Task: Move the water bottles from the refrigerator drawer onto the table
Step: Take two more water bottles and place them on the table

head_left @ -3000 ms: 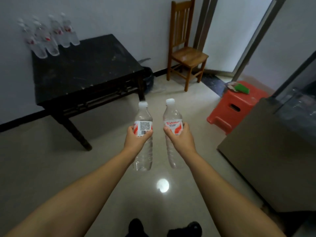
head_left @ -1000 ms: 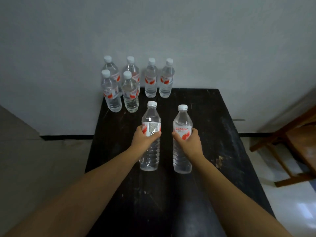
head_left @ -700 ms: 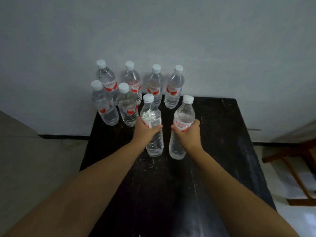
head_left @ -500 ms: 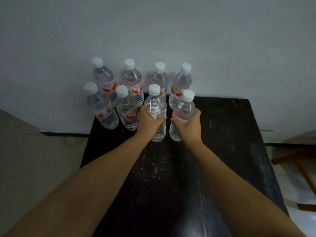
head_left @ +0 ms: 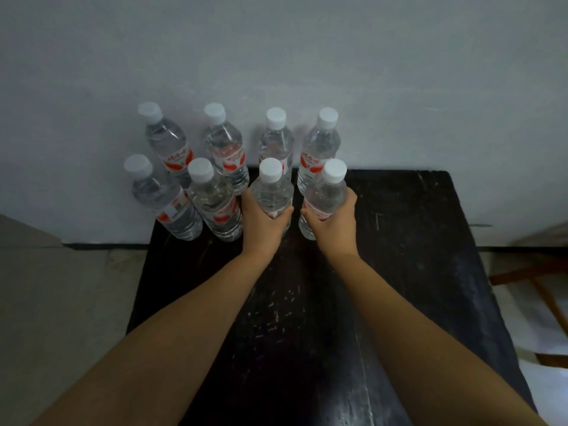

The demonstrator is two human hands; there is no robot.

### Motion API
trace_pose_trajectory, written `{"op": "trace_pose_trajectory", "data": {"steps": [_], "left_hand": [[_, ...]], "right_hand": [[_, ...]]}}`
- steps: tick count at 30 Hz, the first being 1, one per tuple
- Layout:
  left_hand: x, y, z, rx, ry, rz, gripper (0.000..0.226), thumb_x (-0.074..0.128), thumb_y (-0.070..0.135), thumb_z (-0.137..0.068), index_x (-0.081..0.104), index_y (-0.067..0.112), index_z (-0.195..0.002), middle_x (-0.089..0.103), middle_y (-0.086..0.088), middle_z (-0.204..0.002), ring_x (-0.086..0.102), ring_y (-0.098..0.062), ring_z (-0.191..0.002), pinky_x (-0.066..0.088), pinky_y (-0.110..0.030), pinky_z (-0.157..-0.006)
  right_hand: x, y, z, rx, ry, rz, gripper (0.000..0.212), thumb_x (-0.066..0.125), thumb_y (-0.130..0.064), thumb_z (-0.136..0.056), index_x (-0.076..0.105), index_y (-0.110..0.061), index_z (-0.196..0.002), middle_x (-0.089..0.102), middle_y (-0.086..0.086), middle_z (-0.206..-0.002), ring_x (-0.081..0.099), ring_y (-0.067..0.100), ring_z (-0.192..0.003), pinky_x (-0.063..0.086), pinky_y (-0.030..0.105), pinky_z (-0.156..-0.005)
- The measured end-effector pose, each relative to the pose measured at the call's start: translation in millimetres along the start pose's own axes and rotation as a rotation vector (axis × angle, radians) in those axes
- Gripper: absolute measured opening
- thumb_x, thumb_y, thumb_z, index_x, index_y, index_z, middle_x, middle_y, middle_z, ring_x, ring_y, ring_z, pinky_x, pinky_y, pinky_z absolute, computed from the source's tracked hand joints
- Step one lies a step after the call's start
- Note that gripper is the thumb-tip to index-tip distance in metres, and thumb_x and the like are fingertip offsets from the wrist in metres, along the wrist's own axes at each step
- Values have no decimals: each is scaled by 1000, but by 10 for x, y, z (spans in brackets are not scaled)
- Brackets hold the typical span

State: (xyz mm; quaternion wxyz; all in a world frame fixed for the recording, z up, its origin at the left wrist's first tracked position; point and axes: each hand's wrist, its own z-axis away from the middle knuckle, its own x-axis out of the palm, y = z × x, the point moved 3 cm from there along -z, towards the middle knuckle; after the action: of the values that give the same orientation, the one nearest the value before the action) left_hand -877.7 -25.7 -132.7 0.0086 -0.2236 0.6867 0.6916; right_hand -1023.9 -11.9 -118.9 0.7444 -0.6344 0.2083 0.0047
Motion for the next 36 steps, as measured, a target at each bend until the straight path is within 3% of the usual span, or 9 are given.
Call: {"op": "trace_pose_trajectory", "data": {"steps": [4,6,9,14,19,28,36], "left_hand": [[-19,-45,32,-105,-40,-55,77,81,17,-73,36,8,-135,46,-10,-137,46,-20,-128,34,-22,-103],[-47,-108,89,-197,-75,-97,82,79,20,-75,31,7,-140,42,-14,-141,46,-26,-129,37,-27,-103],[-91,-183,202,-305,-163,-164,81,76,26,-78,29,7,-141,40,-16,-141,47,-29,-127,41,-33,-101],[-226,-30,561,-331,-383,-321,64,68,28,-85,35,11,-137,48,-15,-132,51,-28,-120,45,-37,-100],[-502,176,1113,-160,-664,-638,59,62,32,-90,35,14,-140,45,-13,-135,54,-27,-117,48,-39,-96],[-902,454,2123,75,-822,-756,42,58,34,-92,49,13,-127,56,-9,-123,57,-26,-108,47,-36,-91],[-390,791,3492,298,-1140,-811,37,58,32,-92,53,15,-125,59,-7,-122,58,-22,-109,49,-37,-94]], "right_hand": [[-12,-10,35,53,-32,84,84,77,-15,-78,25,-20,-143,35,6,-144,42,18,-130,38,31,-105],[-32,27,95,133,-63,175,89,75,-19,-81,17,-20,-149,27,11,-149,36,27,-136,37,42,-109],[-111,102,200,277,-152,351,88,69,-28,-86,10,-18,-152,19,17,-153,33,36,-138,37,49,-109],[-363,149,489,366,-332,702,58,59,-35,-92,38,-10,-140,38,19,-143,44,35,-128,41,44,-106],[-542,23,1076,257,-442,858,35,56,-28,-92,59,-7,-120,59,16,-127,56,32,-117,46,35,-96],[-1036,143,2535,264,-228,861,30,51,-24,-91,58,-12,-118,59,14,-120,58,34,-107,49,39,-88],[-1957,520,3876,520,56,765,29,53,-28,-94,54,-15,-120,61,9,-113,60,26,-101,53,38,-83]]}}
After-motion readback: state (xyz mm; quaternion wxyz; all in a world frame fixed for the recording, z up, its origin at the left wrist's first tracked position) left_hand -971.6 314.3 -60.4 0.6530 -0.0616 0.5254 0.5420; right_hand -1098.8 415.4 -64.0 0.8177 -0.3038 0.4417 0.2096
